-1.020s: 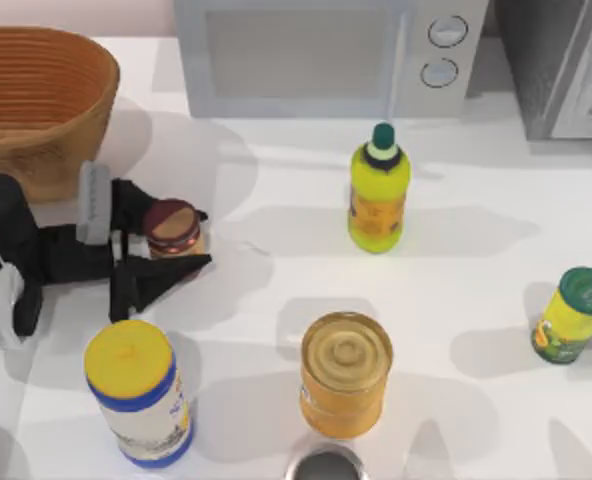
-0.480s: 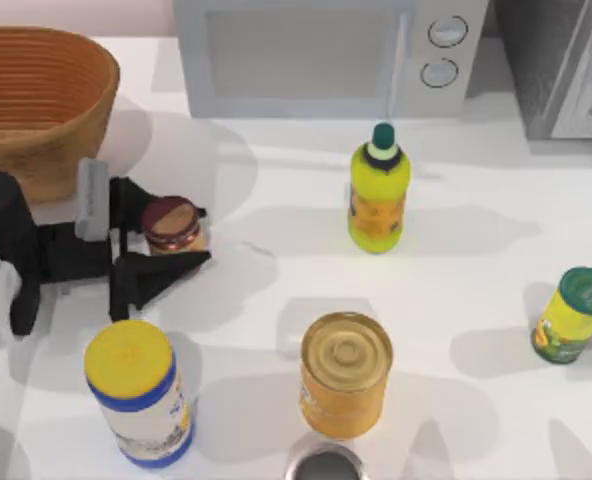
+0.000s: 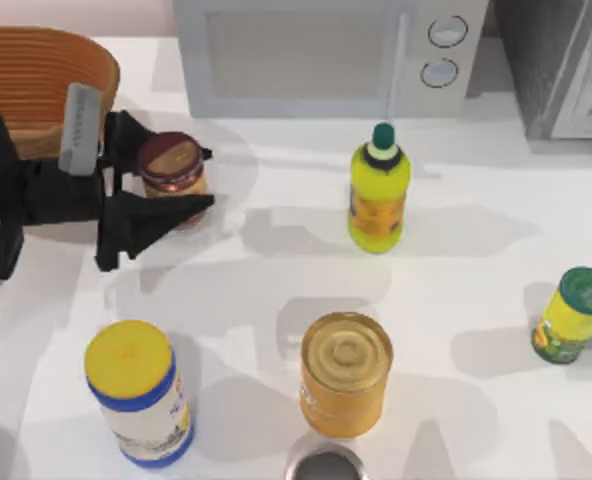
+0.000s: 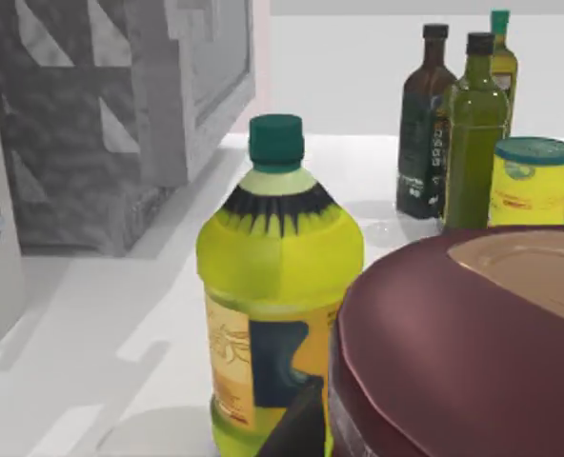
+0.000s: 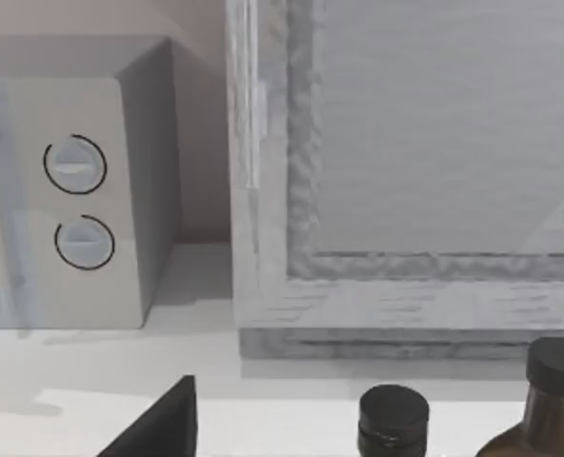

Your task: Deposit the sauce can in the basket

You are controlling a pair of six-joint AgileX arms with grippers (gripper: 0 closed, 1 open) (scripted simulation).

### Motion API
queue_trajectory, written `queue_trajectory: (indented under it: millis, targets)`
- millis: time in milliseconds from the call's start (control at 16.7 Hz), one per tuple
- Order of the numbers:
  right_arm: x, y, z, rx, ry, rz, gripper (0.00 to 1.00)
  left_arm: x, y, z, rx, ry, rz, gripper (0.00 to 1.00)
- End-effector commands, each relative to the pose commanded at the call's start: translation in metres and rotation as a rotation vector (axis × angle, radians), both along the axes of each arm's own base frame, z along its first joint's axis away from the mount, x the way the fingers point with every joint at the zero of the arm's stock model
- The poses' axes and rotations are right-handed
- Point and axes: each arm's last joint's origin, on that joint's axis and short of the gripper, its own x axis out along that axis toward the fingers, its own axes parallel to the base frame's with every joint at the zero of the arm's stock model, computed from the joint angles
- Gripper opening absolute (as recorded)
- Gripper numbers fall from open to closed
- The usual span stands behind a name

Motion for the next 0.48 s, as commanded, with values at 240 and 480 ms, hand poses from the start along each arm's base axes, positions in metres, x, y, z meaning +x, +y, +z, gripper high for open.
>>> queue_trajectory:
  millis: [240,480]
  targets:
    - [0.0,0.0,0.0,0.0,0.0,0.0,1.0,0.015,0.039,0.054,0.0,-0.039,0.109,0.0]
    - [0.0,0.0,0.0,0.0,0.0,0.0,1.0,0.024,0.118,0.095,0.004,-0.024,0.361,0.0]
